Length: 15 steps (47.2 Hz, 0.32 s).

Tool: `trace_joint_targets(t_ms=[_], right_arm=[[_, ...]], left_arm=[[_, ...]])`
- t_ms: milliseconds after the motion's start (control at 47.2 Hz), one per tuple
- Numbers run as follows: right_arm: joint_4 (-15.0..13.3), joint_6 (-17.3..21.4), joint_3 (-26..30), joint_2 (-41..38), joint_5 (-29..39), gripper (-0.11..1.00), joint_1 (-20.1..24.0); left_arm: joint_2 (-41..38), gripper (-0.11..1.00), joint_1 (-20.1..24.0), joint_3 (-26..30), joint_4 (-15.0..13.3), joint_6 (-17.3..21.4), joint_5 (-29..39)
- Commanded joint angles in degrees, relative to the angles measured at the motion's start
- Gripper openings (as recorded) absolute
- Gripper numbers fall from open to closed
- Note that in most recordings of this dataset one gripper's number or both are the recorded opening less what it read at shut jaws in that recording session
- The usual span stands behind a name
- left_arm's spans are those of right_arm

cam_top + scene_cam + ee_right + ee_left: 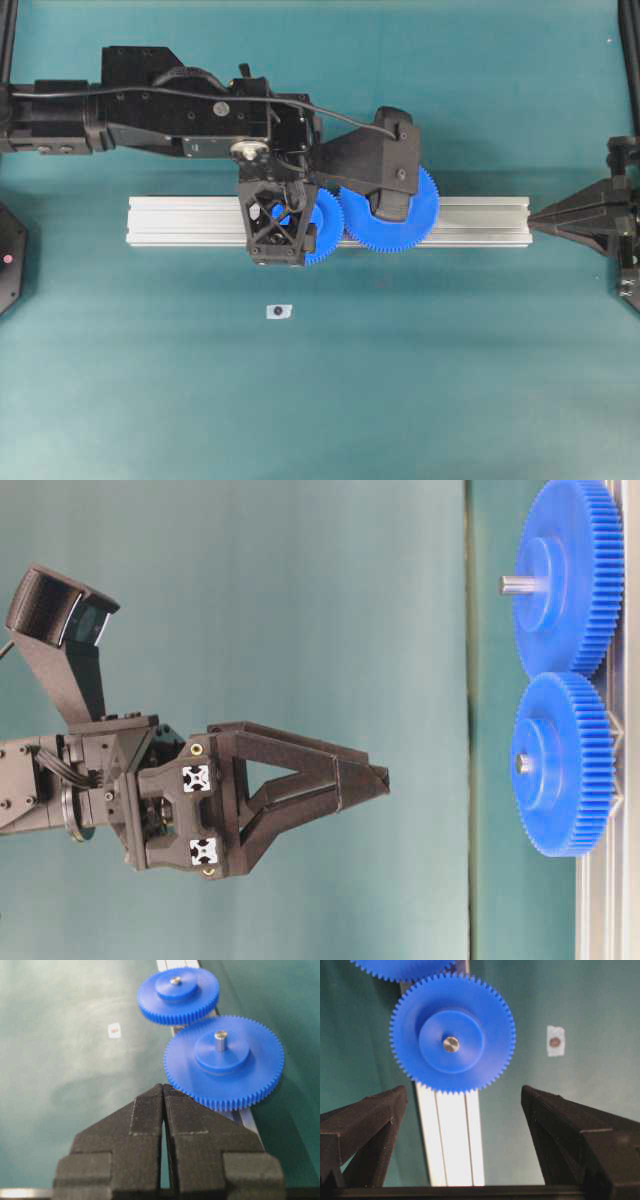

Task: Find the location of the shaft and insert the small gear.
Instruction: 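Raise the open left gripper away from the gear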

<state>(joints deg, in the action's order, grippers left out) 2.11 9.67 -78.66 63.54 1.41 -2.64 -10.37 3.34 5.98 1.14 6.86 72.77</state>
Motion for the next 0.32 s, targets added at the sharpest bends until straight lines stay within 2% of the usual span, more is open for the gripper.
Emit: trace_joint_targets(t_ms=[0,297], right_arm=[[-0.1,0.8,0.5,0.0,-0.3,-0.01,-0.1],[-0.1,0.8,0.5,0.4,0.1,-0.01,-0.1]], left_arm=[[1.9,0.90,-0.1,1.5,0.2,0.0,-0.3],[1.9,0.90,-0.1,1.5,0.2,0.0,-0.3]])
